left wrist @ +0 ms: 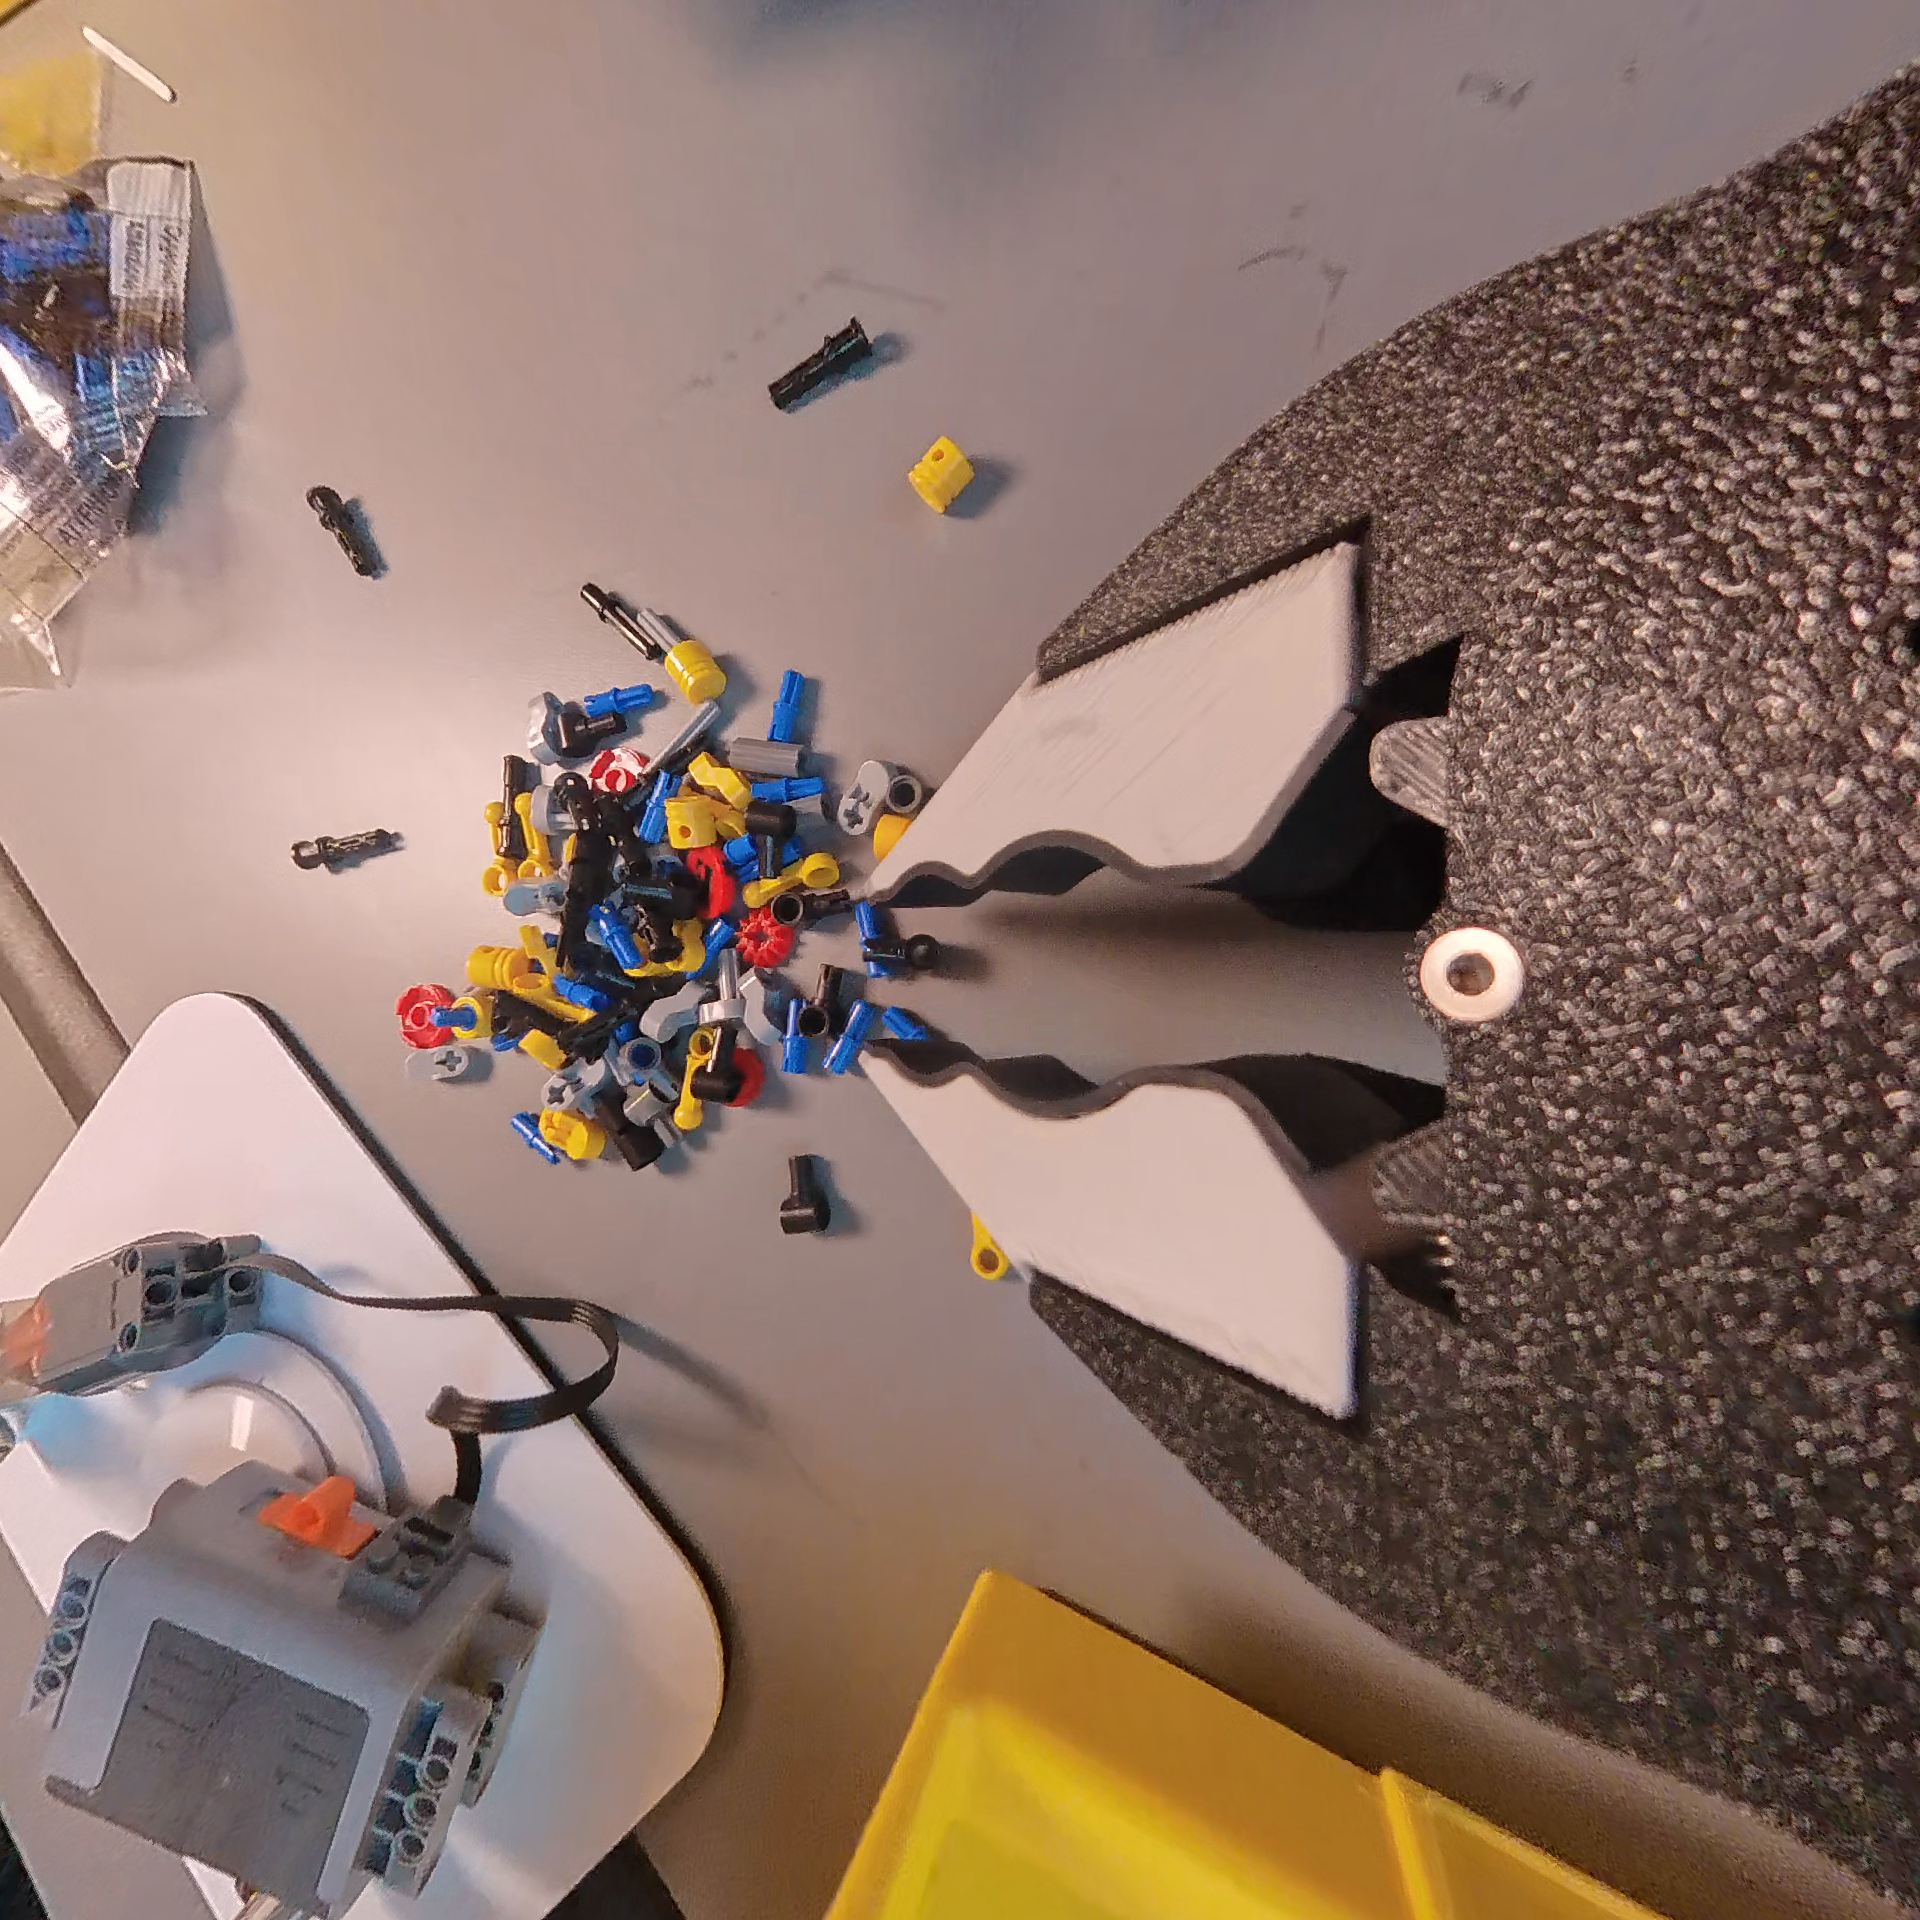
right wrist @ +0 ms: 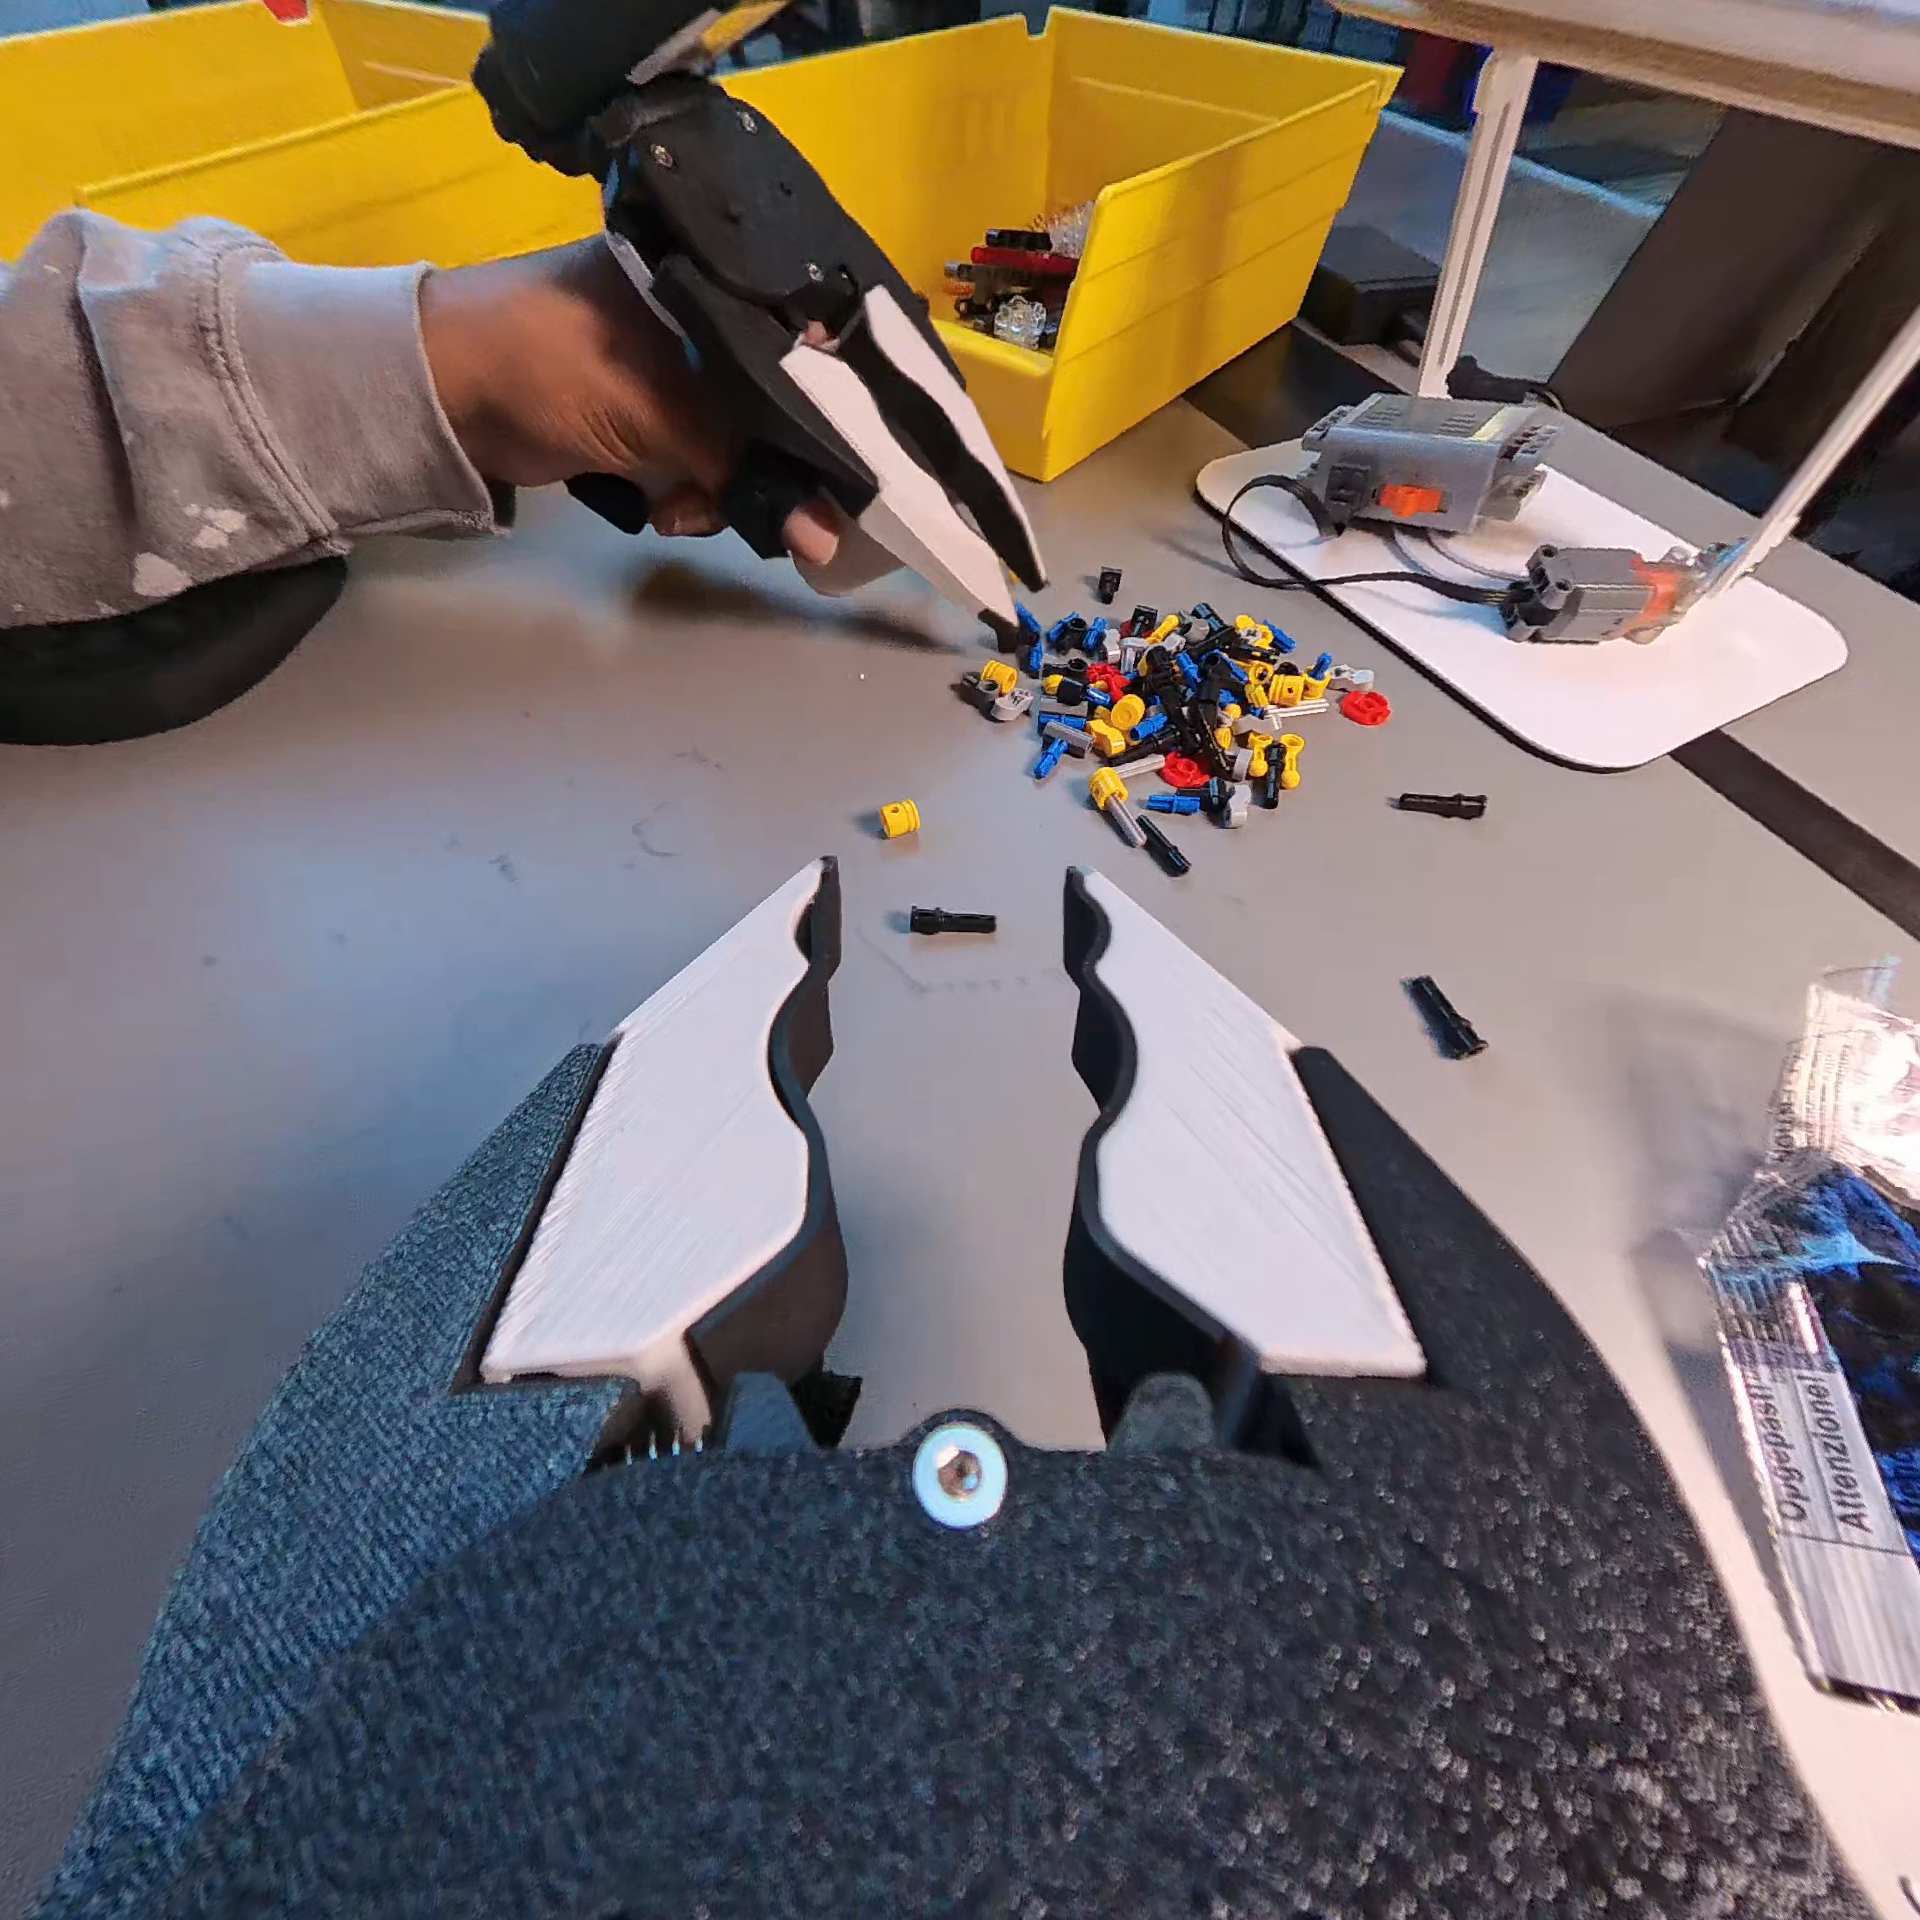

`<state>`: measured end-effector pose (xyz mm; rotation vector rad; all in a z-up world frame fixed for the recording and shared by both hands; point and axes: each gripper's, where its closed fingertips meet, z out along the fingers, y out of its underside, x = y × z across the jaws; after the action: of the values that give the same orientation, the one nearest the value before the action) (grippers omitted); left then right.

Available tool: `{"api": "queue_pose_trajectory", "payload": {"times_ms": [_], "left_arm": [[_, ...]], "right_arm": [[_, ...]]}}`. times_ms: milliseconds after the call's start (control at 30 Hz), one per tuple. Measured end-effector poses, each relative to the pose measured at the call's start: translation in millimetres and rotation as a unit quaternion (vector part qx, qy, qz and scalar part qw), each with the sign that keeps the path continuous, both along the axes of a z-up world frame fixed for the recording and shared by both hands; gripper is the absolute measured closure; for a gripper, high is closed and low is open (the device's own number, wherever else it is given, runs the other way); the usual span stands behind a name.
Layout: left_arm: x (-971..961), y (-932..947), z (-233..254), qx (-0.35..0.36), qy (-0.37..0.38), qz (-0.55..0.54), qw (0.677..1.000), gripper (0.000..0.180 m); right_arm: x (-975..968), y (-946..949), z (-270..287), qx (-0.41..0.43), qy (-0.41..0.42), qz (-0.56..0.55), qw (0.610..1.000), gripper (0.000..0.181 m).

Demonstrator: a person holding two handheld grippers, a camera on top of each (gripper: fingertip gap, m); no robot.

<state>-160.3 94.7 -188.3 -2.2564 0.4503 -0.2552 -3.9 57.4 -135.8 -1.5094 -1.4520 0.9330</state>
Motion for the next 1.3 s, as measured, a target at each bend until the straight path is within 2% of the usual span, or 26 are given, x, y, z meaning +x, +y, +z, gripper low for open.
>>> {"api": "queue_pose_trajectory", "payload": {"times_ms": [200, 367, 567, 700, 867, 967, 1100, 1300], "left_arm": [[12, -43, 13, 0.005, -0.029, -0.062, 0.998, 0.16], [15, -54, -13, -0.05, 0.023, -0.086, 0.995, 0.162], [15, -59, -15, -0.059, 0.038, -0.097, 0.993, 0.166], [18, -62, -15, -0.055, 0.047, -0.113, 0.991, 0.18], [18, -60, -15, -0.046, 0.042, -0.114, 0.992, 0.18], [21, -54, -3, -0.008, 0.033, -0.111, 0.993, 0.18], [38, -44, 38, 0.099, -0.003, -0.116, 0.988, 0.18], [80, -53, 109, 0.235, -0.047, -0.154, 0.959, 0.18]], "right_arm": [[3, 1, 3, -0.023, 0.012, 0.005, 1.0, 0.14], [0, -2, -2, -0.024, -0.002, 0.011, 1.0, 0.14], [-1, -6, -7, -0.013, -0.013, 0.018, 1.0, 0.141], [-2, -7, -10, -0.009, -0.02, 0.021, 1.0, 0.141], [-2, -7, -10, -0.004, -0.019, 0.019, 1.0, 0.141], [-1, -5, -5, -0.004, -0.006, 0.013, 1.0, 0.142], [8, 5, 2, -0.01, 0.012, -0.008, 1.0, 0.143], [27, 30, 6, -0.003, 0.015, -0.052, 0.999, 0.143]]}}
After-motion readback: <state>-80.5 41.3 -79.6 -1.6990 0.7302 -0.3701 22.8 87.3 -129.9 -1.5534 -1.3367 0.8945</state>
